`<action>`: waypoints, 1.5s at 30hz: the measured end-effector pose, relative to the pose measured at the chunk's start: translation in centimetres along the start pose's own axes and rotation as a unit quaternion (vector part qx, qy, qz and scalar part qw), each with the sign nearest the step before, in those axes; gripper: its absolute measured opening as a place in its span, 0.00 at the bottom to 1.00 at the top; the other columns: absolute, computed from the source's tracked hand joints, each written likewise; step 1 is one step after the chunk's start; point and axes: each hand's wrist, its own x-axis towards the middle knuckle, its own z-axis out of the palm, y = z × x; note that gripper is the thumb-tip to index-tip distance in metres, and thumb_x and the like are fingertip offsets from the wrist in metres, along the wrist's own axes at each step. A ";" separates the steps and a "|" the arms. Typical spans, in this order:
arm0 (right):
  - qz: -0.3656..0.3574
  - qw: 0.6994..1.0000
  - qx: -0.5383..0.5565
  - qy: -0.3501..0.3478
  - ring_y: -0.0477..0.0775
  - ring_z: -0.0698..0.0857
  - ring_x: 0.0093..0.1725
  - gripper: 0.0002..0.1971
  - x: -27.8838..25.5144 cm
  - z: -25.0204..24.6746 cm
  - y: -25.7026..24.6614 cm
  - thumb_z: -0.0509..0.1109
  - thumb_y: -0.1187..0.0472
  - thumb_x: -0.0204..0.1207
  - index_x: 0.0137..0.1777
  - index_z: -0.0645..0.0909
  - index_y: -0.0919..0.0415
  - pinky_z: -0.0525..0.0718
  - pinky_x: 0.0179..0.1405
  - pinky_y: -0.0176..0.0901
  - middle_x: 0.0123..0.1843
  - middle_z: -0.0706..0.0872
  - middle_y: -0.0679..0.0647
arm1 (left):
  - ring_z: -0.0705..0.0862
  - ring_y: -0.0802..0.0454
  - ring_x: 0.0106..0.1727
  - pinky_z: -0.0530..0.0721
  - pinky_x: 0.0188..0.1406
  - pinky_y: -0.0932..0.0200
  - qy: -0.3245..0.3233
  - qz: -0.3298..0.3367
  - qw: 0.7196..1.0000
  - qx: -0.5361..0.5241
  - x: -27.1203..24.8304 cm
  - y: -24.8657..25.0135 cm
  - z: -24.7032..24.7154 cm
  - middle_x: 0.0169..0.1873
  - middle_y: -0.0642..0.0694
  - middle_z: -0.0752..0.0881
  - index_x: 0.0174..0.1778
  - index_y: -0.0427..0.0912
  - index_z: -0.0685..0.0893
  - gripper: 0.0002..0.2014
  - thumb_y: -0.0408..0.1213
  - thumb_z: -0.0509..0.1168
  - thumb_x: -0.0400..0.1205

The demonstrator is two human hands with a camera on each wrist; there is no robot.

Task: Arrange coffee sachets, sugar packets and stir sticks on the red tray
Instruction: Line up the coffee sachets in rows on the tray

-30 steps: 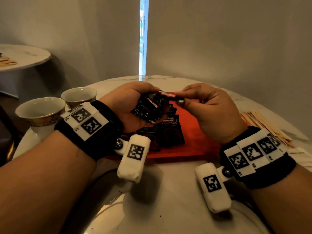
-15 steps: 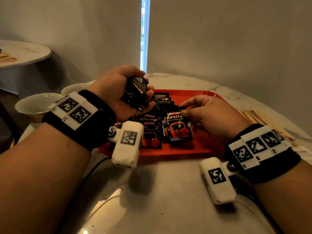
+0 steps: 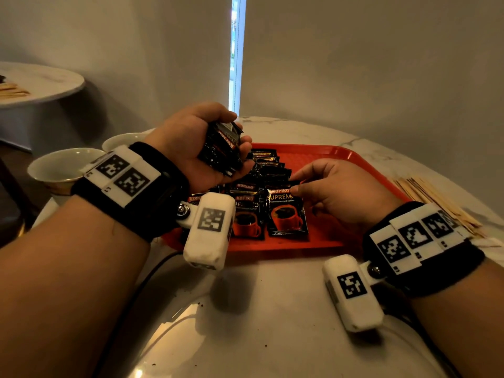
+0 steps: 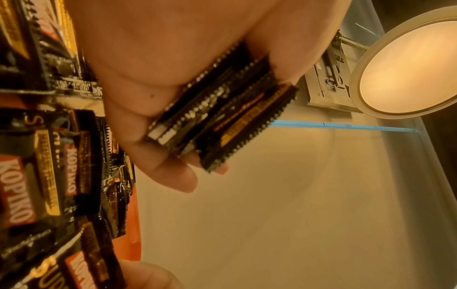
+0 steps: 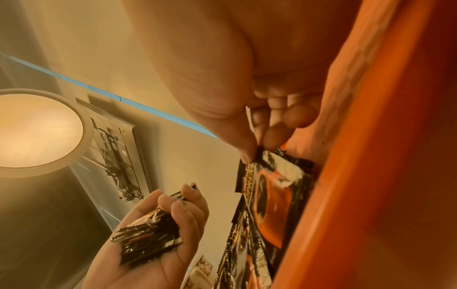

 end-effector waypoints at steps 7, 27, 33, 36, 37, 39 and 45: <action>0.007 1.000 -0.014 0.006 0.61 0.83 0.36 0.06 0.4 0.3 0.2 0.78 0.67 0.75 0.47 0.88 0.56 0.81 0.31 0.50 0.41 0.91 0.66 | 0.84 0.52 0.33 0.87 0.41 0.52 -0.004 -0.003 1.000 0.000 0.1 -0.1 0.0 0.43 0.43 0.82 0.58 0.42 0.76 0.11 0.42 0.61 0.83; -0.116 0.991 0.072 0.005 0.43 0.77 0.24 0.08 -0.8 -0.5 -1.6 0.74 0.71 0.77 0.52 0.87 0.60 0.74 0.25 0.40 0.28 0.83 0.47 | 0.86 0.43 0.37 0.87 0.39 0.53 -0.015 -0.012 0.998 -0.054 -0.3 -0.9 1.2 0.48 0.35 0.83 0.61 0.35 0.81 0.20 0.42 0.56 0.78; -0.214 0.969 0.118 -0.038 0.35 0.84 0.37 0.22 -1.9 -0.2 -2.5 0.71 0.81 0.74 0.56 0.87 0.54 0.82 0.38 0.27 0.41 0.87 0.46 | 0.91 0.40 0.40 0.90 0.47 0.47 -0.011 -0.004 1.000 -0.004 -0.6 -1.2 2.0 0.43 0.33 0.89 0.55 0.33 0.78 0.10 0.34 0.58 0.83; -0.236 0.965 0.105 -0.036 0.34 0.86 0.39 0.24 -2.0 -0.1 -2.5 0.74 0.80 0.71 0.54 0.88 0.49 0.83 0.43 0.28 0.42 0.90 0.38 | 0.91 0.42 0.39 0.88 0.44 0.53 -0.027 -0.012 1.000 0.011 -0.6 -1.3 1.9 0.45 0.35 0.91 0.58 0.34 0.79 0.11 0.35 0.57 0.85; -0.243 0.964 0.100 -0.033 0.34 0.86 0.40 0.24 -2.0 -0.1 -2.5 0.75 0.80 0.71 0.54 0.88 0.48 0.83 0.43 0.28 0.43 0.89 0.38 | 0.91 0.41 0.44 0.88 0.43 0.54 -0.038 -0.016 0.999 0.011 -0.6 -1.3 2.0 0.52 0.35 0.91 0.64 0.33 0.78 0.14 0.35 0.57 0.85; -0.253 0.964 0.083 -0.023 0.33 0.86 0.41 0.23 -2.0 0.0 -2.5 0.77 0.78 0.70 0.52 0.89 0.48 0.83 0.43 0.28 0.44 0.87 0.41 | 0.91 0.39 0.47 0.88 0.42 0.55 -0.057 -0.024 0.998 0.015 -0.8 -1.5 2.2 0.57 0.35 0.90 0.69 0.33 0.75 0.18 0.35 0.55 0.86; -0.256 0.962 0.091 -0.018 0.34 0.87 0.44 0.17 -2.1 0.2 -2.6 0.78 0.76 0.69 0.49 0.90 0.53 0.82 0.43 0.28 0.42 0.87 0.42 | 0.89 0.42 0.47 0.88 0.44 0.53 -0.036 -0.025 0.998 0.043 -0.8 -1.5 2.3 0.51 0.35 0.88 0.67 0.34 0.76 0.16 0.34 0.59 0.85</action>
